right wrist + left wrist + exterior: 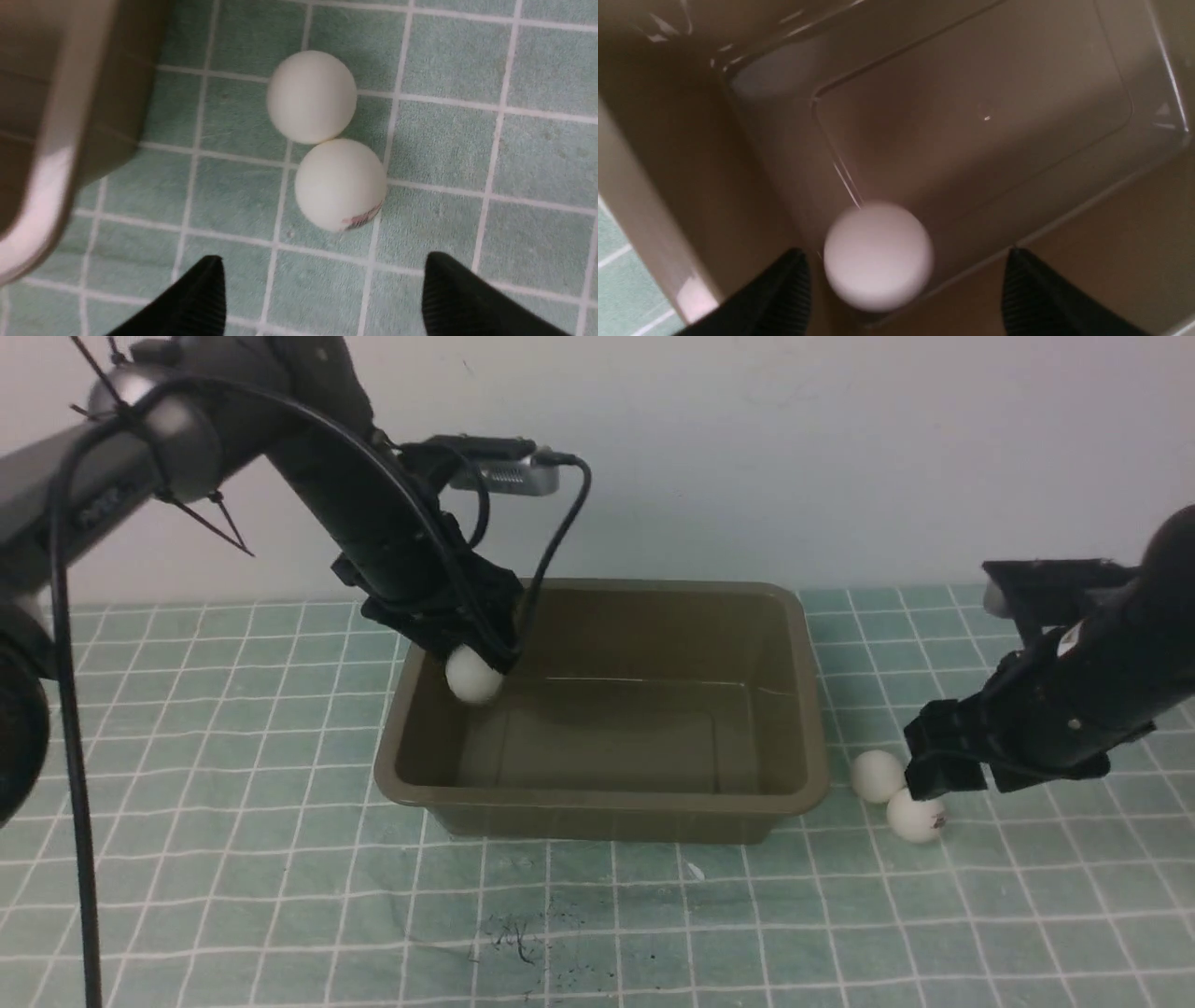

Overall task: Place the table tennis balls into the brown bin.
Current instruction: 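Drop the ball into the bin, then reach for and grasp a ping pong ball on the table, then release the ping pong ball into the bin and lift the gripper away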

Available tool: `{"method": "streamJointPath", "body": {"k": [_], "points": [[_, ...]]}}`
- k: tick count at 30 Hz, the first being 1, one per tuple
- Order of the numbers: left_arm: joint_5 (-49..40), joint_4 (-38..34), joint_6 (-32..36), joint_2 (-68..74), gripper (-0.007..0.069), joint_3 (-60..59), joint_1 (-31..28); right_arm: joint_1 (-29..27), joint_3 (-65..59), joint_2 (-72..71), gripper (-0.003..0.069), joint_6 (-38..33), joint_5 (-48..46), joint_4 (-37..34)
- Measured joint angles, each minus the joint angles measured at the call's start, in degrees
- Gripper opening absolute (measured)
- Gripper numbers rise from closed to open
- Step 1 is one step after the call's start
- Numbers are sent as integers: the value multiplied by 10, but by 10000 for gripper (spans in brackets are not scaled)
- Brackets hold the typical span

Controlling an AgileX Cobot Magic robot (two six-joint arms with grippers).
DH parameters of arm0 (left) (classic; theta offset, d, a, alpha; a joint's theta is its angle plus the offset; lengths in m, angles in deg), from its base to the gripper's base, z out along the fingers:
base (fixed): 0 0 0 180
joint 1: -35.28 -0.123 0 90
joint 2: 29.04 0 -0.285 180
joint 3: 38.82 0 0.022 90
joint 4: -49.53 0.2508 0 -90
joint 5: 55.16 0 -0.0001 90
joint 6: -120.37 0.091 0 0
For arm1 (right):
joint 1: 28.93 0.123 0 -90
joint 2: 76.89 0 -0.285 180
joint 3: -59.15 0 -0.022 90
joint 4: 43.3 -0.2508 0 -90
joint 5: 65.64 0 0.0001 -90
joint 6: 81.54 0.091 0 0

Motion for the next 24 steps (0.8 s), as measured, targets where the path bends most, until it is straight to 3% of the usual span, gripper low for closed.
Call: {"method": "streamJointPath", "body": {"k": [3,5,9,12,19,24], "points": [[4,4,-26,-3,512,7,3,0,17,38,560,0,21,8],[0,11,-43,-14,445,17,2,0,28,67,561,1,36,10],[-7,41,-52,-73,125,29,-14,0,46,119,500,7,49,11],[-8,74,-56,-132,22,30,-36,0,52,140,359,8,44,11],[-10,96,-63,-263,-5,-40,-62,1,56,105,358,-5,-25,-1],[4,85,-64,-419,-5,-215,-63,28,66,-6,358,-60,-20,-120]]}}
